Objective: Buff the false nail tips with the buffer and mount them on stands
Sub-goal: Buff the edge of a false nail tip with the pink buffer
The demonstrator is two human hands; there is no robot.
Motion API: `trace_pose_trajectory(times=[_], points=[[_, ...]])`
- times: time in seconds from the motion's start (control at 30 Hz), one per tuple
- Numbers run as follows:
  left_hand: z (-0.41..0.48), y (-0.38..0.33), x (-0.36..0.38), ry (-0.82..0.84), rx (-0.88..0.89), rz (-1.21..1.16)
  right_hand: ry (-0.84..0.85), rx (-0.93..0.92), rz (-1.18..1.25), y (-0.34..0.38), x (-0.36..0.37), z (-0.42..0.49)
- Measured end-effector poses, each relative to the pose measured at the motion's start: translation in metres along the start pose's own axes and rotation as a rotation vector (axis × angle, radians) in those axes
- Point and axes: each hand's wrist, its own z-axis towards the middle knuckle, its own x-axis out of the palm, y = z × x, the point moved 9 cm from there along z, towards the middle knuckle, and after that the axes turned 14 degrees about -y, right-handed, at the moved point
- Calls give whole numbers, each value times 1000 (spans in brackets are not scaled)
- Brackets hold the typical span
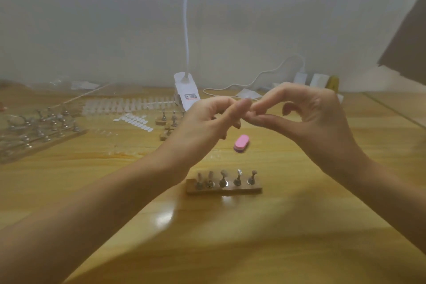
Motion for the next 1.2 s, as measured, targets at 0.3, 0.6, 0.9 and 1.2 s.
trace_pose_trajectory(times=[0.3,0.6,0.9,1.2], points=[[-31,6,58,131,402,918,271,18,-90,-44,-7,-46],[-35,11,42,7,347,846,377,24,-58,-42,-1,-70],[-31,18,37,-9,284,804,383,-121,-110,-35,1,-74],[-28,30,34,41,178,711,222,67,-101,-44,-7,-65]])
